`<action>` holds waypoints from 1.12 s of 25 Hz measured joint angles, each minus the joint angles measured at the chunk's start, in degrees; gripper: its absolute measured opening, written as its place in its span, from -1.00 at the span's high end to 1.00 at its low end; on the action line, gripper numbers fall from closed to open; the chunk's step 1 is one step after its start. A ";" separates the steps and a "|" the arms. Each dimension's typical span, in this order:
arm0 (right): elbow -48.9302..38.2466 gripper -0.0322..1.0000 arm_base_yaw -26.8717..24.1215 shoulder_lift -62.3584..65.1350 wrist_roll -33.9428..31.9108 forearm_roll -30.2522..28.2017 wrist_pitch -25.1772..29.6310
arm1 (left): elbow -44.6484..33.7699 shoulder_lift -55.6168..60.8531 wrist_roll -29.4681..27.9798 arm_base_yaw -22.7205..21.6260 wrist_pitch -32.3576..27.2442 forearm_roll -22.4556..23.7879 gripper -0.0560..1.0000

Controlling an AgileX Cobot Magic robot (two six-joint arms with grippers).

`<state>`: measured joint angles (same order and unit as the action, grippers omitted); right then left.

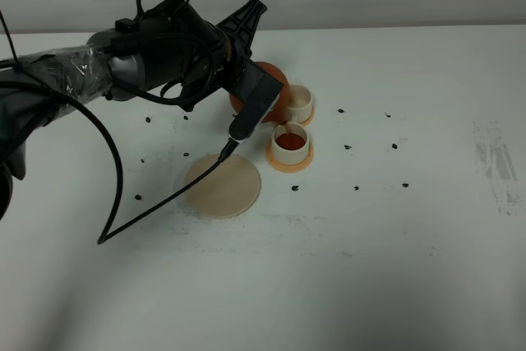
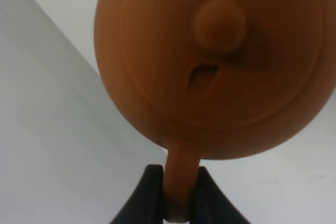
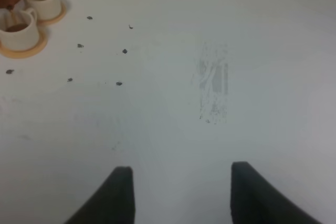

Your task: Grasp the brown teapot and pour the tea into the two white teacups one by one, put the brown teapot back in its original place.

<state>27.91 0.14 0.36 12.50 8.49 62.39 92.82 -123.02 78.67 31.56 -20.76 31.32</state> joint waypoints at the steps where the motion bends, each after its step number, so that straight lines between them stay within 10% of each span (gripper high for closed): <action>1: 0.00 0.15 0.00 0.00 0.00 0.00 0.00 | 0.00 0.00 0.00 0.00 0.27 0.00 0.73; 28: 0.00 0.15 0.00 0.00 0.00 0.00 0.00 | 0.00 0.00 2.57 0.14 1.95 0.35 0.73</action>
<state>27.91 0.14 0.36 12.50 8.49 62.39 92.82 -123.02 81.24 31.69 -18.81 31.67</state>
